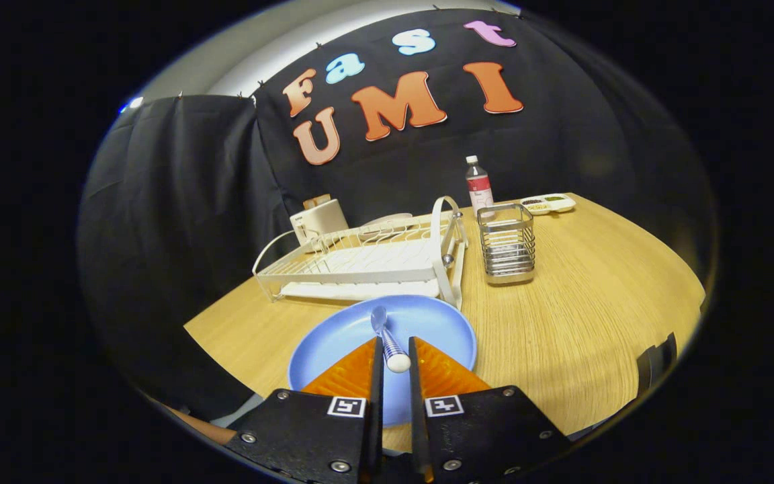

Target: Take the plate from the dish rack, then take the spoon from the basket and place it into the plate.

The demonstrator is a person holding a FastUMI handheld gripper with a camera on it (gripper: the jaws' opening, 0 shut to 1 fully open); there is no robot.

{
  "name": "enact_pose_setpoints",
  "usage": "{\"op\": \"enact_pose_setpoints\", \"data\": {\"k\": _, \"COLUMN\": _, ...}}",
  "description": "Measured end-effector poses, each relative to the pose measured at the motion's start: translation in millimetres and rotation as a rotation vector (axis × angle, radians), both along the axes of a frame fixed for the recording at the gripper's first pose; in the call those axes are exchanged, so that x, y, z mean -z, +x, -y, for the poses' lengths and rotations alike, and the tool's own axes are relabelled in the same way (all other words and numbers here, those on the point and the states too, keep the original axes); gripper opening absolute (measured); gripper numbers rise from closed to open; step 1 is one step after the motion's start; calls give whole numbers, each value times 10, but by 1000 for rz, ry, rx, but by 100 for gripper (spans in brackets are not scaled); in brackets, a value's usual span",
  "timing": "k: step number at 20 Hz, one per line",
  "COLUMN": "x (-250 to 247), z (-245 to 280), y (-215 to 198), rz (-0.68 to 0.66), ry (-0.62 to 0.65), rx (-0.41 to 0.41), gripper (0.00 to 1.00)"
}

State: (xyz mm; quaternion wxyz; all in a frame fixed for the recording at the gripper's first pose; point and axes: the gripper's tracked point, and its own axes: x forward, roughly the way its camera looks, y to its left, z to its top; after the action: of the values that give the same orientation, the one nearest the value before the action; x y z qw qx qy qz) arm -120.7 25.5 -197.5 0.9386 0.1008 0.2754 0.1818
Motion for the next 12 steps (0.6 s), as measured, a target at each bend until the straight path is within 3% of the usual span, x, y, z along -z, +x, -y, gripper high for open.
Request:
{"op": "enact_pose_setpoints", "data": {"k": 2, "x": -33, "z": -24, "y": -7, "rz": 6, "ry": -11, "rx": -9, "gripper": 21}}
{"op": "enact_pose_setpoints", "data": {"k": 8, "x": -561, "z": -61, "y": 182, "rz": 141, "ry": -1, "rx": 14, "gripper": 43}}
{"op": "enact_pose_setpoints", "data": {"k": 12, "x": -1137, "z": 14, "y": 385, "rz": 309, "ry": -56, "rx": 78, "gripper": 68}}
